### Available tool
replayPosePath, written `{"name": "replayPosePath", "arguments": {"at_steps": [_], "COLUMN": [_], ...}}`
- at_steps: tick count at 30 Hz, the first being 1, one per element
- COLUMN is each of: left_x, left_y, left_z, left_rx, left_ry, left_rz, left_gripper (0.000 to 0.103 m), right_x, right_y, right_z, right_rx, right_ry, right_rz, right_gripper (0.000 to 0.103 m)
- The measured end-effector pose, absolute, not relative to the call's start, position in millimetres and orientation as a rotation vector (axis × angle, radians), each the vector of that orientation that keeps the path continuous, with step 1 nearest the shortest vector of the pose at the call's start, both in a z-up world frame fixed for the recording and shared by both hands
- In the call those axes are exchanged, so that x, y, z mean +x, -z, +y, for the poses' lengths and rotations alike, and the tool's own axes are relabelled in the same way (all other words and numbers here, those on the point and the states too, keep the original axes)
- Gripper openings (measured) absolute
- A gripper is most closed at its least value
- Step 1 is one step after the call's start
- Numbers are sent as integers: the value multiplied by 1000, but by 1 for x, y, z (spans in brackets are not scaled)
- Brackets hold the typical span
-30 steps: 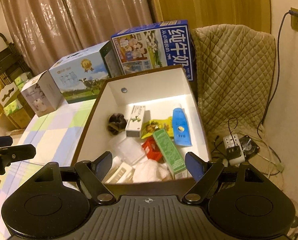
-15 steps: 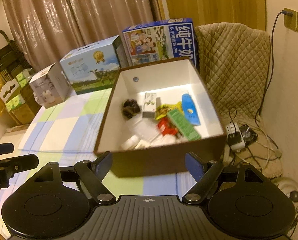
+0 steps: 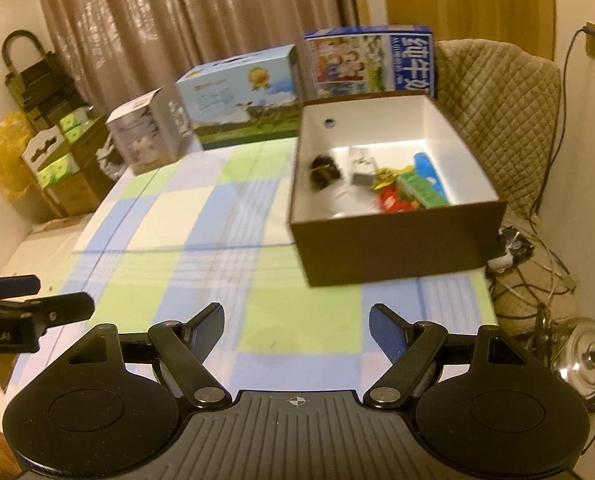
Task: Organize objects
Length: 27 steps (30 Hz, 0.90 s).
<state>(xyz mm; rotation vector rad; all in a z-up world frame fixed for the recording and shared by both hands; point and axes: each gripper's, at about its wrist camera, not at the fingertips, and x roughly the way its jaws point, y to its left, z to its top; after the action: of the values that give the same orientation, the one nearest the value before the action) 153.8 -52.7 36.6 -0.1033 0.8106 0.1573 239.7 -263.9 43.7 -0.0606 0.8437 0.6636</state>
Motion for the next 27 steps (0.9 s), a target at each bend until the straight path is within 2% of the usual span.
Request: {"name": "replayPosePath", "arguments": {"at_steps": [27], "left_x": [42], "left_y": [-21], "left_z": [-16], "left_rx": [-153], "left_ry": [-208], "left_rz": [862], "left_gripper": [102], "right_x": [129], "right_y": [-29], "right_z": [-226], "right_rx": [-109], "right_ry": [-743], "right_rz": [877], "right_gripper": [77]}}
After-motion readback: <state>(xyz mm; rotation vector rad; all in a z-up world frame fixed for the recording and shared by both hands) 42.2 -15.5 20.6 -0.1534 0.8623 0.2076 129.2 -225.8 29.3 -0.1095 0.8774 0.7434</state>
